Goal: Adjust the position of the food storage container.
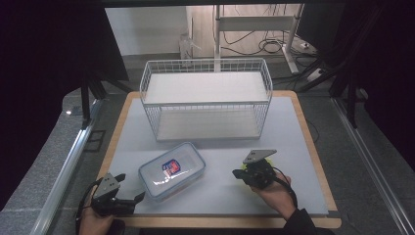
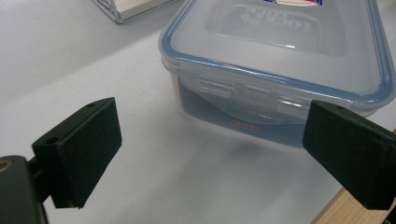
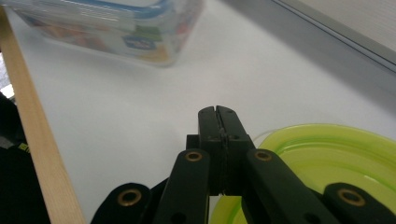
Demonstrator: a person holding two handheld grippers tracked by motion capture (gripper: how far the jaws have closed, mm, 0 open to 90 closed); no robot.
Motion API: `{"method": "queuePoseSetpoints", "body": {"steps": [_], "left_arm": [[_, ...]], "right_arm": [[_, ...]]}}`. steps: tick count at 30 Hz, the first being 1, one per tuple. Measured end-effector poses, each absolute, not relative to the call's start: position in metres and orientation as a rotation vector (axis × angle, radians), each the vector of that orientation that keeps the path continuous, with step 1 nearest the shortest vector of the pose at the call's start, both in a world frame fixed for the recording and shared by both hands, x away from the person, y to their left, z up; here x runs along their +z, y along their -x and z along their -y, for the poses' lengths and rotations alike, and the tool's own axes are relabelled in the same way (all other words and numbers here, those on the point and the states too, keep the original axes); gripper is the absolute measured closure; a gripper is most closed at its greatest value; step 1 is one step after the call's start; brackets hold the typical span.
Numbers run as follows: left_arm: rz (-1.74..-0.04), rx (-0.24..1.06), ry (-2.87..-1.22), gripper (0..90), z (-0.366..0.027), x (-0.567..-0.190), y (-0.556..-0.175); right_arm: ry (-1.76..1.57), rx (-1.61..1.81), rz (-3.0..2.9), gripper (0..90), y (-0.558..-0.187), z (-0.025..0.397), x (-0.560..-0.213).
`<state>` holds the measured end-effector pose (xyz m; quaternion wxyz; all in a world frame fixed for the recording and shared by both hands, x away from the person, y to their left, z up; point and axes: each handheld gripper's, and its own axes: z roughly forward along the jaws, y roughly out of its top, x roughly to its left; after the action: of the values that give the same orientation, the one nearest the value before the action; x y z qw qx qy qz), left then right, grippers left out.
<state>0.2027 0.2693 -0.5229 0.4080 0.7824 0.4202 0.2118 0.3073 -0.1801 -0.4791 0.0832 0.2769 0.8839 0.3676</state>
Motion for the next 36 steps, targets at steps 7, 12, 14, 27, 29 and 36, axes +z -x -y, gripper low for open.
{"method": "queuePoseSetpoints", "body": {"steps": [7,12,14,27,29,36], "left_arm": [[-1.068,0.529,-1.969,4.6,-0.269,-0.523,-0.203],[-1.07,0.527,-1.969,4.7,-0.269,-0.523,-0.203],[-1.071,0.525,-1.967,4.7,-0.269,-0.523,-0.203],[-1.098,0.507,-1.973,9.5,-0.267,-0.519,-0.201],[-1.104,0.516,-1.98,18.6,-0.267,-0.518,-0.199],[-1.116,0.437,-1.991,73.7,-0.267,-0.517,-0.199]], "right_arm": [[-0.933,1.079,-2.577,90.0,-0.311,0.213,-0.479],[-1.01,1.079,-2.523,90.0,-0.314,0.236,-0.478],[-1.048,1.079,-2.489,90.0,-0.316,0.247,-0.478],[-1.046,1.104,-2.438,90.0,-0.314,0.25,-0.473],[-1.025,1.117,-2.439,90.0,-0.313,0.246,-0.472],[-0.966,1.138,-2.459,90.0,-0.313,0.225,-0.472]]}}
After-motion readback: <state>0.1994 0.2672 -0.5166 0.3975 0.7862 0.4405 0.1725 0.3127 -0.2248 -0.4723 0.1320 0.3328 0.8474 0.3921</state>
